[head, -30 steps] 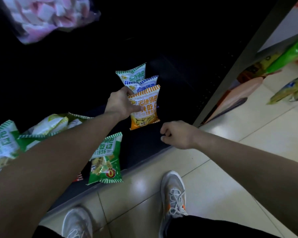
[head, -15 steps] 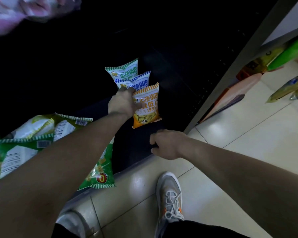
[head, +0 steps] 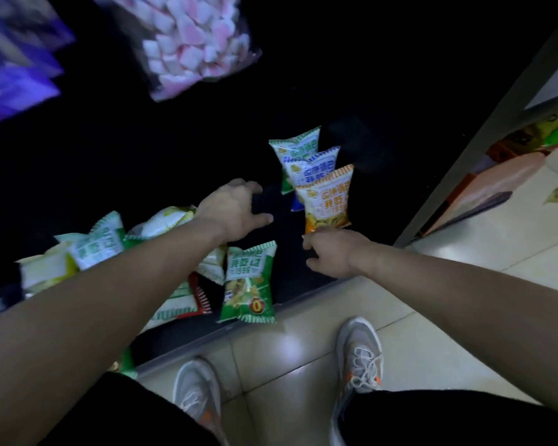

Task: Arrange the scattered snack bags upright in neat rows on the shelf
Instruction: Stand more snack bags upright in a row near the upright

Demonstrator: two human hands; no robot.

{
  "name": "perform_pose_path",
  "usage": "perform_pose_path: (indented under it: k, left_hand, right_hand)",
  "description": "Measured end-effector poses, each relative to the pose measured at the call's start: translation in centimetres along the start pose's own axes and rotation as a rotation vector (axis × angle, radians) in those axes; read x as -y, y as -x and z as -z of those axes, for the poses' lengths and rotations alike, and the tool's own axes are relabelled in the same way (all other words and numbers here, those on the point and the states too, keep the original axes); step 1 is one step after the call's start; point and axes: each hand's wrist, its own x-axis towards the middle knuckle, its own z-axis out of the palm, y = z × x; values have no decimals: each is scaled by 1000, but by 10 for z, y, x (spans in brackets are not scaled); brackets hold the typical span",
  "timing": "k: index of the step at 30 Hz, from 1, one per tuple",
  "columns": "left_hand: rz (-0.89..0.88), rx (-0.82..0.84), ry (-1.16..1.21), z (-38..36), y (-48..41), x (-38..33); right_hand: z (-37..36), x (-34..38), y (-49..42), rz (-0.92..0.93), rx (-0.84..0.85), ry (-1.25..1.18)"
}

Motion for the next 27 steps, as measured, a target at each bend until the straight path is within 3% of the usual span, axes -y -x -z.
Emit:
perform_pose_path:
  k: [10, 20, 24, 27]
  left_hand:
    - [107, 241, -13, -17, 112, 113]
    - [96, 186, 181, -33, 78, 155]
    - [73, 165, 246, -38, 76, 161]
    - [67, 130, 293, -38, 77, 166]
  right_hand:
    - [-23, 74, -51, 92, 42, 79]
    - [-64, 91, -111, -125, 114, 36]
    - [-66, 83, -127, -256, 233, -100]
    - [-66, 77, -130, -241, 232, -247]
